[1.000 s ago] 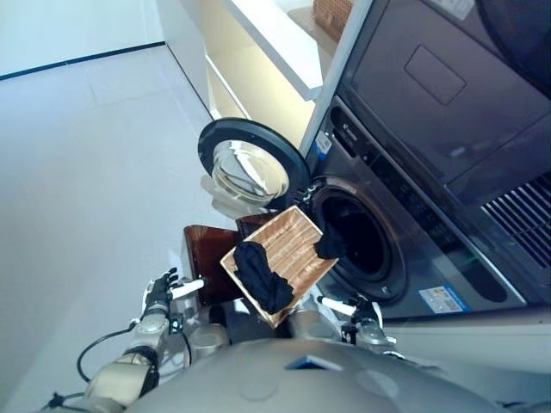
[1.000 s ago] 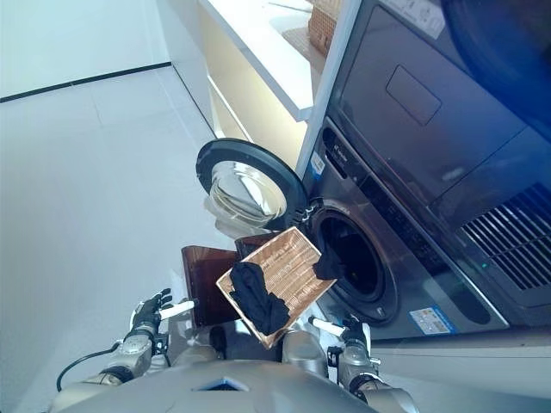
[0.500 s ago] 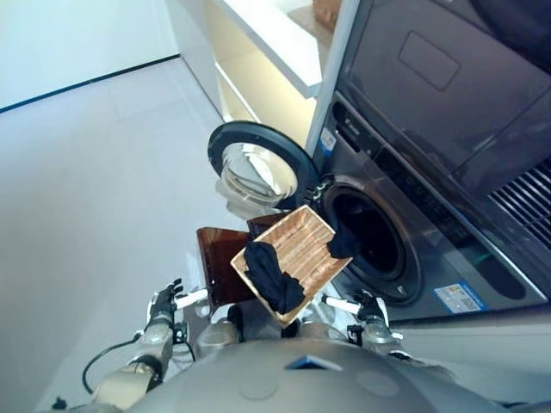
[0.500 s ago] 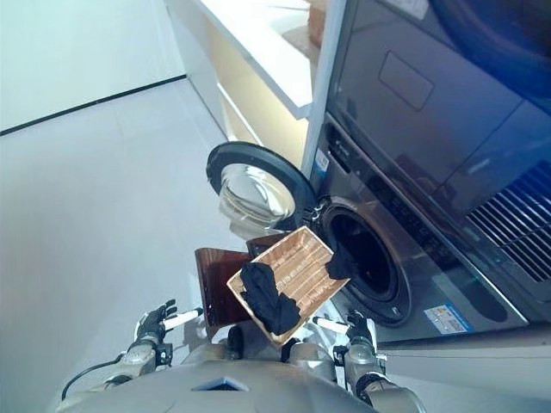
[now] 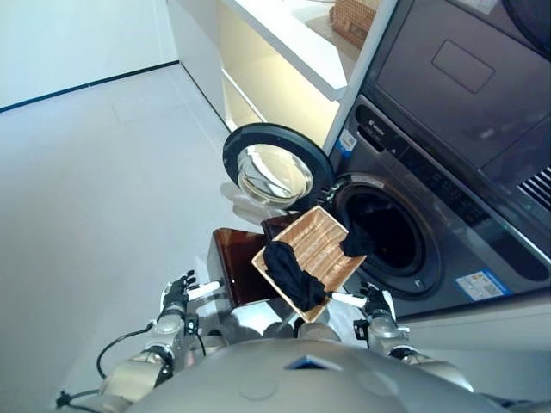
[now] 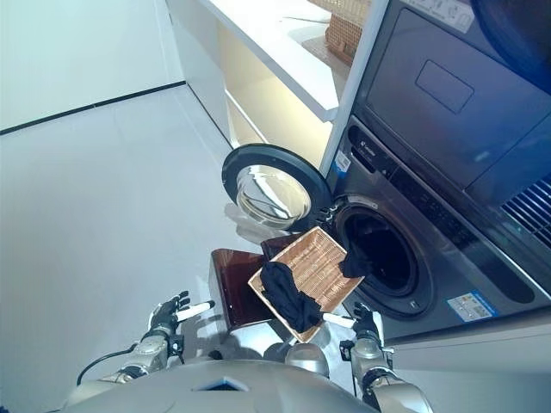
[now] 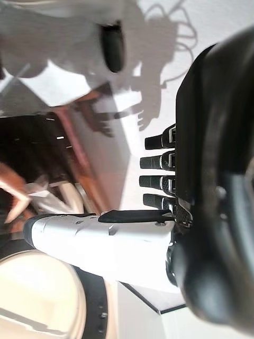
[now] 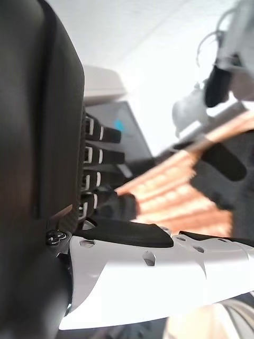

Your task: Pick up the clothes and place them into the washing machine

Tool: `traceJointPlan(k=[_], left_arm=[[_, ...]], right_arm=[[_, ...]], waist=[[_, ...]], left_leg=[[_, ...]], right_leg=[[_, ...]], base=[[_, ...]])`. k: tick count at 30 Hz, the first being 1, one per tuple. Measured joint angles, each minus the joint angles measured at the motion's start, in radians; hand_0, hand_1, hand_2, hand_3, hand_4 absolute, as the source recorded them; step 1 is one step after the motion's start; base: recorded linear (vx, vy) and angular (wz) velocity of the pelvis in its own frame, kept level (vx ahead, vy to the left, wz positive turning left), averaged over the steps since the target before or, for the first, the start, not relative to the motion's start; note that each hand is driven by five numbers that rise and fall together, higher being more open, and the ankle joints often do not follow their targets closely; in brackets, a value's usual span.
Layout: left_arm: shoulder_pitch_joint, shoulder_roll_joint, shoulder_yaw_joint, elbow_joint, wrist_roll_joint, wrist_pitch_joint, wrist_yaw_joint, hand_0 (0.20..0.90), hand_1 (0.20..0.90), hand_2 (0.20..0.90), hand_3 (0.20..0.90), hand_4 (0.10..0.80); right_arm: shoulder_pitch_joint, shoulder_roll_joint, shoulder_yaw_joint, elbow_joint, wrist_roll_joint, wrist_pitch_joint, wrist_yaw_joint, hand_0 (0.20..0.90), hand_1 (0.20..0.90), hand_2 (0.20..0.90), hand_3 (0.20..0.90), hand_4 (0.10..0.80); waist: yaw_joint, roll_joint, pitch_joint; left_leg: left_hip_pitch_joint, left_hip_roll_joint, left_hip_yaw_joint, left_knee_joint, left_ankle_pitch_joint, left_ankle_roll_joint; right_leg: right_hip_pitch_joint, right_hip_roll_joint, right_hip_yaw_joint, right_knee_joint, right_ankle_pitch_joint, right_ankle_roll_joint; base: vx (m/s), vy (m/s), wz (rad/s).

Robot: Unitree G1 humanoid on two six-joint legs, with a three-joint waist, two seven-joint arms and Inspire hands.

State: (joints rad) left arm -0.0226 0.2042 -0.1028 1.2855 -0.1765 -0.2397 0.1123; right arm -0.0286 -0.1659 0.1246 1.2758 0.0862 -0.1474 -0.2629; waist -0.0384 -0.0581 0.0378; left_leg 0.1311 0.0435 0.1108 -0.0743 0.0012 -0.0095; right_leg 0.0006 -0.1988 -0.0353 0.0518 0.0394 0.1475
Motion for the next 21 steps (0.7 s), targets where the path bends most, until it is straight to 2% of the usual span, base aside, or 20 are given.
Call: traceJointPlan(k=[1,2,3,4,7,10,13,17,19,21], left_arm=[[0.000,0.014,0.004,0.000,0.005,0.000,0.001,0.900,0.900,0.900,0.900,0.800],[0.000,0.025,0.009,0.000,0.007,0.000,0.001,0.900,0.900,0.900,0.900,0.800],[0.000,0.036,0.013,0.000,0.010,0.000,0.001,0.900,0.900,0.900,0.900,0.800],[-0.001,0.050,0.015,0.000,0.012,0.000,0.005,0.900,0.900,0.900,0.900,0.800],[0.008,0.043,0.026,0.002,0.012,-0.002,0.012,0.900,0.900,0.900,0.900,0.800],[0.032,0.021,0.027,0.003,0.013,-0.004,0.010,0.900,0.900,0.900,0.900,0.800],[0.044,0.000,0.022,0.001,0.030,0.000,0.005,0.900,0.900,0.900,0.900,0.800],[0.043,0.006,0.021,-0.012,0.033,0.000,0.004,0.900,0.900,0.900,0.900,0.800],[0.012,0.017,0.007,-0.033,0.033,-0.004,0.018,0.900,0.900,0.900,0.900,0.800],[-0.068,0.023,-0.001,-0.034,0.033,-0.007,0.026,0.900,0.900,0.900,0.900,0.800]], right_arm=[[-0.017,0.005,0.011,-0.001,-0.001,0.002,0.002,0.900,0.900,0.900,0.900,0.800],[-0.027,0.009,0.014,-0.003,-0.003,0.002,0.002,0.900,0.900,0.900,0.900,0.800],[-0.035,0.012,0.024,-0.008,-0.003,0.005,0.002,0.900,0.900,0.900,0.900,0.800],[-0.039,0.011,0.037,-0.021,-0.009,0.007,0.002,0.900,0.900,0.900,0.900,0.800],[-0.039,0.002,0.045,-0.040,-0.031,0.018,0.000,0.900,0.900,0.900,0.900,0.800],[-0.050,-0.011,0.070,-0.069,-0.097,0.018,-0.005,0.900,0.900,0.900,0.900,0.800],[-0.051,-0.031,0.088,-0.085,-0.166,0.019,-0.026,0.900,0.900,0.900,0.900,0.800],[-0.065,-0.070,0.153,-0.141,-0.262,0.037,-0.043,0.900,0.900,0.900,0.900,0.800],[-0.117,-0.098,0.208,-0.162,-0.306,0.038,-0.049,0.900,0.900,0.900,0.900,0.800],[-0.196,-0.118,0.230,-0.162,-0.317,0.039,-0.059,0.900,0.900,0.900,0.900,0.800]], waist=[[0.003,0.002,0.008],[0.002,0.008,0.017],[0.003,0.016,0.025],[0.000,0.025,0.028],[0.020,0.045,0.020],[0.044,0.039,0.013],[0.050,0.031,0.007],[0.051,0.032,0.013],[0.049,0.035,0.034],[0.045,0.039,0.091]], left_leg=[[0.000,-0.010,0.012,-0.001,-0.003,0.007],[-0.002,-0.014,0.015,0.005,-0.006,0.011],[-0.003,-0.007,0.018,0.005,-0.012,0.014],[-0.005,-0.001,0.005,0.005,-0.010,0.005],[-0.014,0.014,-0.013,0.007,0.002,-0.009],[-0.013,0.033,-0.023,0.010,0.000,-0.021],[-0.013,0.039,-0.042,0.009,0.003,-0.029],[-0.029,0.047,-0.063,0.009,0.010,-0.037],[-0.118,0.048,-0.073,0.068,0.007,-0.039],[-0.233,0.049,-0.087,0.151,0.004,-0.038]], right_leg=[[-0.012,-0.005,0.000,0.017,0.001,0.013],[-0.017,-0.003,-0.004,0.027,0.000,0.015],[-0.033,0.009,0.003,0.058,-0.028,0.014],[-0.042,0.031,0.021,0.060,-0.044,0.002],[0.001,0.057,0.018,-0.020,-0.007,-0.010],[0.049,0.075,0.006,-0.113,0.032,-0.024],[0.076,0.085,-0.016,-0.134,0.038,-0.029],[0.071,0.092,-0.036,-0.133,0.034,-0.034],[-0.004,0.093,-0.045,-0.089,0.028,-0.035],[-0.102,0.091,-0.056,-0.013,0.020,-0.043]], base=[[-0.020,0.050,-0.29],[-0.019,0.051,-0.29],[0.073,-0.030,-0.03],[0.051,-0.024,0.05],[0.086,-0.052,0.11],[0.101,-0.065,0.04],[0.011,-0.048,0.23],[-0.239,-0.043,0.16],[-0.365,-0.036,0.19],[-0.263,-0.027,0.31]])
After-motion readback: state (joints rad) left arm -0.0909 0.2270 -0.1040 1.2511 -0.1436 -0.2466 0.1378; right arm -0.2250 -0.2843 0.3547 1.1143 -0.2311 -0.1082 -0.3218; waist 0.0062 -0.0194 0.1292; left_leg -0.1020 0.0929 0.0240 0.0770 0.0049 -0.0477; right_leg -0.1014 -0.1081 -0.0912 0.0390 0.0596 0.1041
